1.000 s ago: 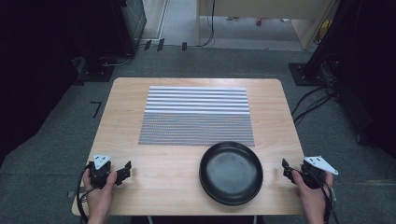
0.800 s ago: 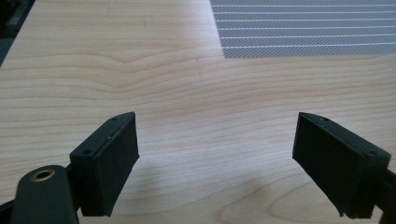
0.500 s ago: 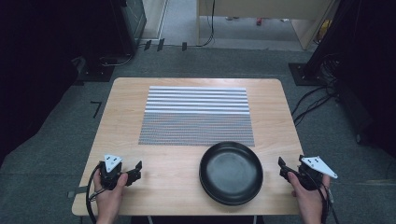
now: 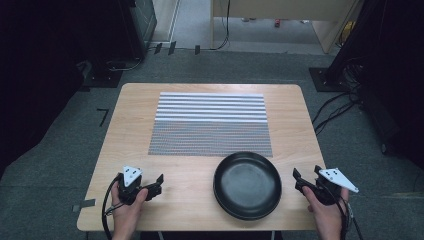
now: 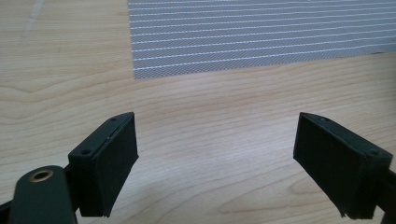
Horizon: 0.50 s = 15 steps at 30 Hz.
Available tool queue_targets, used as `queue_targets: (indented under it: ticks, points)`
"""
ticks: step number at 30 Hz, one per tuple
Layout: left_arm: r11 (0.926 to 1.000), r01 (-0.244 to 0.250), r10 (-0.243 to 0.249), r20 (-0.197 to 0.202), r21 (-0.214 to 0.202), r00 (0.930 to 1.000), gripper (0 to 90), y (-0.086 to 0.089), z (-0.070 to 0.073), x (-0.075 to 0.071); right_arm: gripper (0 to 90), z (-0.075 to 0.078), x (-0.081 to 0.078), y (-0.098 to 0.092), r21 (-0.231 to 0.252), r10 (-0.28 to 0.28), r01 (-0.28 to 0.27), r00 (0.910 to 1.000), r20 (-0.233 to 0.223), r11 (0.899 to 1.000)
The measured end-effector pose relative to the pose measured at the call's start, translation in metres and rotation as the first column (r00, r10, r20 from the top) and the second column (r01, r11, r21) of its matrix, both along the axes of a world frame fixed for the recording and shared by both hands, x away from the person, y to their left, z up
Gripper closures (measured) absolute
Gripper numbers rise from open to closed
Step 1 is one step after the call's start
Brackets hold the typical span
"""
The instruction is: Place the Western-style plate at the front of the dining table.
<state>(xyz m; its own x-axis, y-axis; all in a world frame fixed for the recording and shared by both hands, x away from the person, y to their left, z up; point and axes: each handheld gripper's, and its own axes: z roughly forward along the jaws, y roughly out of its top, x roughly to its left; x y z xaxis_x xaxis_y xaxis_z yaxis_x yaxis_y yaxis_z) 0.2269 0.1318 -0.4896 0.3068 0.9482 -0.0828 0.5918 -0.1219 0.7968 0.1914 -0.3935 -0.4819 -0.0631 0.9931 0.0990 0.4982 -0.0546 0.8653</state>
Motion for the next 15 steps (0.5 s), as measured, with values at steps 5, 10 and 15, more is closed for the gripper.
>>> queue_targets:
  ticks: [5,10,15]
  points:
    - [0.9995,0.018,-0.018,-0.001,-0.026,0.9998,12.7,-0.006,0.000,0.000,20.7,0.002,-0.001,0.003,0.017,0.008,-0.008,1.0000,0.004,1.000]
    - [0.9979,0.048,-0.048,-0.005,-0.043,0.9988,10.9,-0.016,0.000,-0.001,21.0,0.003,-0.002,0.007,0.034,0.022,-0.023,0.9997,0.012,0.999]
    - [0.9968,0.067,-0.067,-0.001,-0.045,0.9978,10.9,-0.026,0.000,-0.002,20.7,0.004,-0.003,0.011,0.055,0.044,-0.044,0.9990,0.012,0.998]
